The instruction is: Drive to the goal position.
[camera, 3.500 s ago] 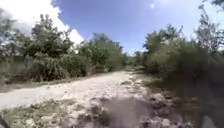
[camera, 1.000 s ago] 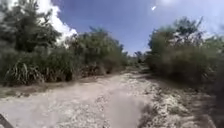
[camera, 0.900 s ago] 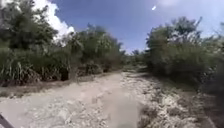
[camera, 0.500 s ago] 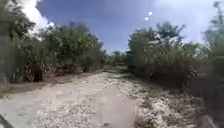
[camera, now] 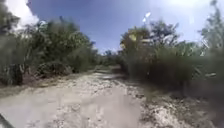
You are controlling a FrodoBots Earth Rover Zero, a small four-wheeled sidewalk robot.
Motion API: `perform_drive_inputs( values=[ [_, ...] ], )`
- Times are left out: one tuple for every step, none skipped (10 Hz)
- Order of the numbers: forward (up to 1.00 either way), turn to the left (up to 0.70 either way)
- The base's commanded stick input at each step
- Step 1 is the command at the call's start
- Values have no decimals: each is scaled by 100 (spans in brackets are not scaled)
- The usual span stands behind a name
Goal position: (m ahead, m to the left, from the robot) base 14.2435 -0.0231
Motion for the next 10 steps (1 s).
perform_drive_inputs(
  values=[
    [70,0],
    [70,0],
    [70,0],
    [70,0],
    [70,15],
    [70,35],
    [70,35],
    [70,35],
    [70,35],
    [70,0]
  ],
)
